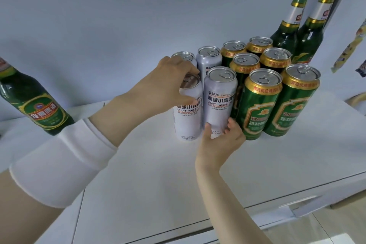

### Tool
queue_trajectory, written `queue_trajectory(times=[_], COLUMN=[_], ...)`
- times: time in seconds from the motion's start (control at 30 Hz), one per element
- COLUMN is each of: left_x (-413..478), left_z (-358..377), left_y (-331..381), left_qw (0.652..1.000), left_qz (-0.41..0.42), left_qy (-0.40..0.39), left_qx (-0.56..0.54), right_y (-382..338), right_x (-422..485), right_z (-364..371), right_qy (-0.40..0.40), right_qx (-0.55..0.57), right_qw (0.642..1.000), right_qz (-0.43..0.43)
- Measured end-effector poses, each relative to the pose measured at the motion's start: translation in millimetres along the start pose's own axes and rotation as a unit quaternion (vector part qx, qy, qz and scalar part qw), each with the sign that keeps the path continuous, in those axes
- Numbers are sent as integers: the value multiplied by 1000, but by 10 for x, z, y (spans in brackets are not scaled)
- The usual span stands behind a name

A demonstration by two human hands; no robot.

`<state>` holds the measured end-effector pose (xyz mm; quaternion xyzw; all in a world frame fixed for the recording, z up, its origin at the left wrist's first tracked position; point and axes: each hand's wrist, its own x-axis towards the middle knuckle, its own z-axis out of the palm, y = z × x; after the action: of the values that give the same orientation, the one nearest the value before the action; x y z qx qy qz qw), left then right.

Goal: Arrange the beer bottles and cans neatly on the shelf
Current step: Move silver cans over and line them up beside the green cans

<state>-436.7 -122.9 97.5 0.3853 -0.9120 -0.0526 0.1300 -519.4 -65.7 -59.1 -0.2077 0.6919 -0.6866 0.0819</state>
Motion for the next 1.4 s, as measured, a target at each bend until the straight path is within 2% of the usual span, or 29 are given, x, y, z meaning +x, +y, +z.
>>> queue_trajectory(times=[0.37, 0.47, 0.7, 0.83, 0.97, 1.1, 1.27, 1.4], left_x=[164, 192, 143, 57, -320, -963, -1826, -2508], left_z=[92, 124, 163, 237, 277, 270, 174, -1], left_y=[-25, -38, -6, 10, 26, -50, -166, -277], left_qw=[999, 998, 998, 997, 987, 983, 967, 946], left_qz=[9, -15, -6, 1, 29, -35, -201, -276], left_qy=[46, 50, 58, 75, 158, 166, 79, 65], left_qx=[-6, -20, -7, -9, 5, 70, 133, 156], right_y=[-3, -12, -10, 8, -57, -198, -521, -819], right_x=[87, 85, 80, 14, -278, -513, -789, -1322], right_z=[167, 193, 215, 117, -219, -515, -595, -411], right_qy=[22, 28, 43, 9, -52, -158, -333, -424], right_qx=[2, 6, 2, -32, -110, -229, -315, -356], right_qw=[999, 999, 999, 999, 989, 929, 831, 735], right_qz=[35, 34, 20, -16, -79, -245, -316, -391])
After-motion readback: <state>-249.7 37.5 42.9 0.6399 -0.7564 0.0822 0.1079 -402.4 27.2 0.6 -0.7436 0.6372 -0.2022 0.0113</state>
